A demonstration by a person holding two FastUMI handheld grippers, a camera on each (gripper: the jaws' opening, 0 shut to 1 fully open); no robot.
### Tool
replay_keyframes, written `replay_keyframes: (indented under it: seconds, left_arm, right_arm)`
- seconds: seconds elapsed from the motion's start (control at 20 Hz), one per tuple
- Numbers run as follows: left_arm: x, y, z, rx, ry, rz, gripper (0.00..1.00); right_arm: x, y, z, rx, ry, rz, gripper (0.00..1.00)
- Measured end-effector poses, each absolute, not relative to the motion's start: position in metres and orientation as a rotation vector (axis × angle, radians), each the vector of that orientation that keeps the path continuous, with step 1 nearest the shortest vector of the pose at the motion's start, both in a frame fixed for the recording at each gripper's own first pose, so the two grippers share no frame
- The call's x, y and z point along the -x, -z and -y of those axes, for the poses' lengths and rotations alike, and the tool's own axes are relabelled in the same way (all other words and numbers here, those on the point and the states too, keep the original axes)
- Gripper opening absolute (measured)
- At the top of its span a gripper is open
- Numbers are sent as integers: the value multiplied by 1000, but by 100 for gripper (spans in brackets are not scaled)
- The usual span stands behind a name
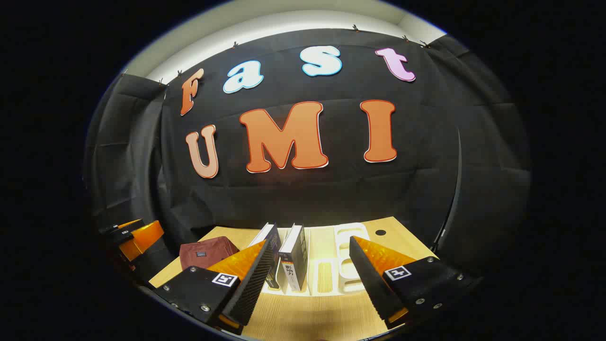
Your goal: Open the schoolbag, grab two books from the bookshelf and put them into the schoolbag.
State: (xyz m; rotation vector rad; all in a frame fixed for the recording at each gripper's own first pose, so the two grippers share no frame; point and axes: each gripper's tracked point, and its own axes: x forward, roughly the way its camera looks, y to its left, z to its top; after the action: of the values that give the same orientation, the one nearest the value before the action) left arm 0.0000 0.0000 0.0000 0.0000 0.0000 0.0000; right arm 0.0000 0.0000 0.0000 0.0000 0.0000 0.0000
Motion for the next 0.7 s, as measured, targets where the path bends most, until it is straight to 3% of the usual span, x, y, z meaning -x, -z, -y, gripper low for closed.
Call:
replay_keyframes:
  seconds: [0.7]
  left_arm:
    - [-2, 1, 13, -16, 19, -10, 95]
  right_arm:
    - [5, -13, 16, 33, 43, 28, 97]
